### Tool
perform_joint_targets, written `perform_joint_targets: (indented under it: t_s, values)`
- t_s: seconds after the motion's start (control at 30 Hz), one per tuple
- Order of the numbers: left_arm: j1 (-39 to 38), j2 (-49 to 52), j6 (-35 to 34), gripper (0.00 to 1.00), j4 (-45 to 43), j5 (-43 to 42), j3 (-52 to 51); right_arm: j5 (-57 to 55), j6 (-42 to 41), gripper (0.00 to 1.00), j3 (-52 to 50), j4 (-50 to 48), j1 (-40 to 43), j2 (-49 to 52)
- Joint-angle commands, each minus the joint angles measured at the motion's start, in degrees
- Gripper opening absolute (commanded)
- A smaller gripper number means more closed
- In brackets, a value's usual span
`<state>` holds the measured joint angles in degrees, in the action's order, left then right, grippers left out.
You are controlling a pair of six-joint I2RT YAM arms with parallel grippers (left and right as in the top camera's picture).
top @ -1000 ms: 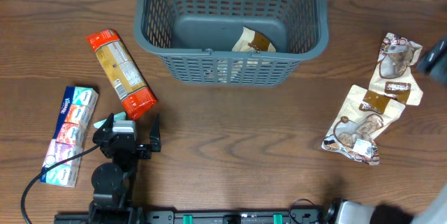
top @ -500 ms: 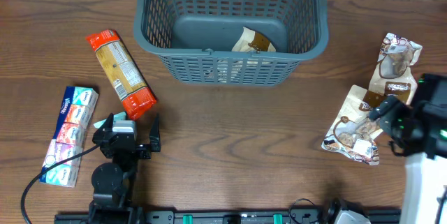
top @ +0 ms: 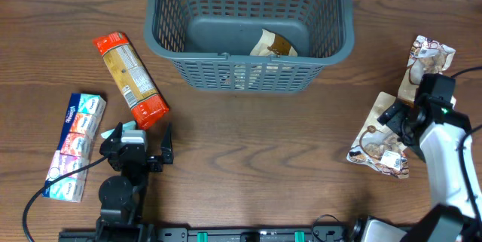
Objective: Pack container
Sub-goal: 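Grasp the second snack pouch with the right gripper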
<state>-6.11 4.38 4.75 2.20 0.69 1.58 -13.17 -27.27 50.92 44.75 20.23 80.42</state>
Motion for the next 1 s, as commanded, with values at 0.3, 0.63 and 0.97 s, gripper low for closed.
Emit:
perform_joint_targets:
  t_s: [0.3, 0.63, 0.97]
  values:
    - [-0.2, 0.0, 0.5, 0.99, 1.8, 1.7, -1.3, 1.0, 0.6, 0.99, -0.4, -7.3, 0.7, 14.8]
    - [-0.2, 0.0, 0.5, 0.99, 1.8, 1.7, -1.3, 4.9, 5.3, 0.06, -0.4, -11.2, 0.7, 20.5]
    - [-0.2, 0.0, 0.5, 0.98, 1.8, 1.7, -1.3, 8.9, 9.7, 0.01, 5.7, -9.1, 0.7, 17.2]
